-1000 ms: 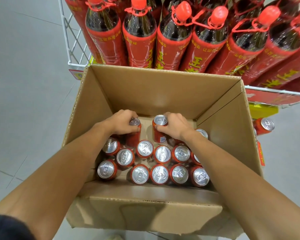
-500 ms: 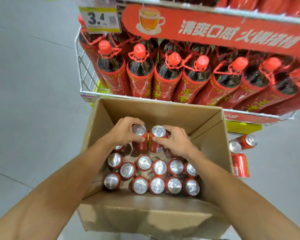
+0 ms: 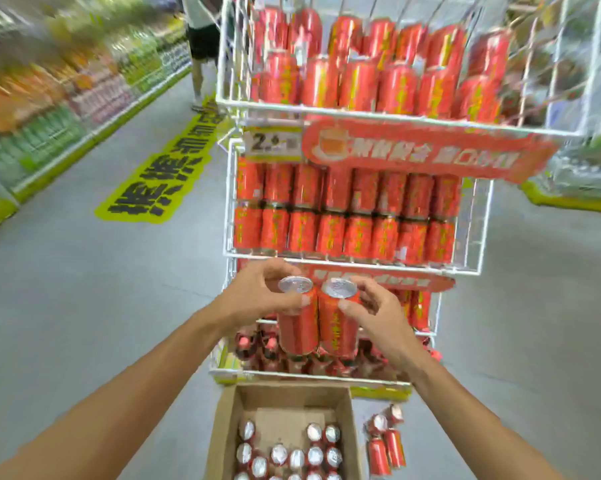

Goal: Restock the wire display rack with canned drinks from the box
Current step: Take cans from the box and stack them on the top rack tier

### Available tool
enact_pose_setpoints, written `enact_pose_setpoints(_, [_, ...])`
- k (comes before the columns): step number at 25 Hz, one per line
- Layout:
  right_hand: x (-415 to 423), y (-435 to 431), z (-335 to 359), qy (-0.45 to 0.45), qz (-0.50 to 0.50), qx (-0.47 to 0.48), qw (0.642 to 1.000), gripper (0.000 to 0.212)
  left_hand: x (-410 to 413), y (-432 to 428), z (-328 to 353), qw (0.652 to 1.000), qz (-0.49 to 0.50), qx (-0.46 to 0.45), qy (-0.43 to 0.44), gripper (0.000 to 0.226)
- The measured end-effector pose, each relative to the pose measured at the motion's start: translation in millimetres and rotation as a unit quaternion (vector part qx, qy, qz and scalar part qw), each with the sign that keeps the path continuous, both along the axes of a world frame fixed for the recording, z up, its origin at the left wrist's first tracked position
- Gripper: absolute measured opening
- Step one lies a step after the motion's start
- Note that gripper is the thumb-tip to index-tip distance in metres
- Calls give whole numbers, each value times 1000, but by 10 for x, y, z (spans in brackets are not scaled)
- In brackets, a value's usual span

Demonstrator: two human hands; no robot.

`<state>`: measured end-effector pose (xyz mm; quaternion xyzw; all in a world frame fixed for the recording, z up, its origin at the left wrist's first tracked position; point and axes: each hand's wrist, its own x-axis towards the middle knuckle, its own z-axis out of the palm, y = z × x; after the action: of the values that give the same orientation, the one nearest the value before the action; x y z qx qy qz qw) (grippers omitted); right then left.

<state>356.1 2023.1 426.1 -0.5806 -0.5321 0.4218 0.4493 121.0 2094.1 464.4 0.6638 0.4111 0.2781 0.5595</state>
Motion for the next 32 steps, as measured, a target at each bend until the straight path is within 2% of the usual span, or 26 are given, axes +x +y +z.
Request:
enact_pose_setpoints(5, [144,282,2140,7,-13,113,994,34,190,307,2069,994,27,72,-74,32])
enact_pose_setpoints(10, [306,878,3052,33,-13,176,984,35,513,816,2966,976,109,102,-158,41])
enact_pose_setpoints(13, [431,1449,3176,29,-17,175,984,40,690,1254,3091,969,158,95,-165,47])
enact_pose_setpoints(16, [517,1874,3061,4,-2,141,990,36,751,1575,2948,969,183,61,-153,52])
enact_pose_setpoints(21, [619,2209,2815,-4,19,89,996,43,707,1845,2631,969,184,-4,-165,53])
enact_pose_setpoints(29, [583,2211,2882,-52,12,82,995,47,627,1962,2721,992,100,58,-44,43])
enact_pose_setpoints(32, [546,2299,2871,-63,13,74,995,66,567,2119,2686,988,136,68,7,61])
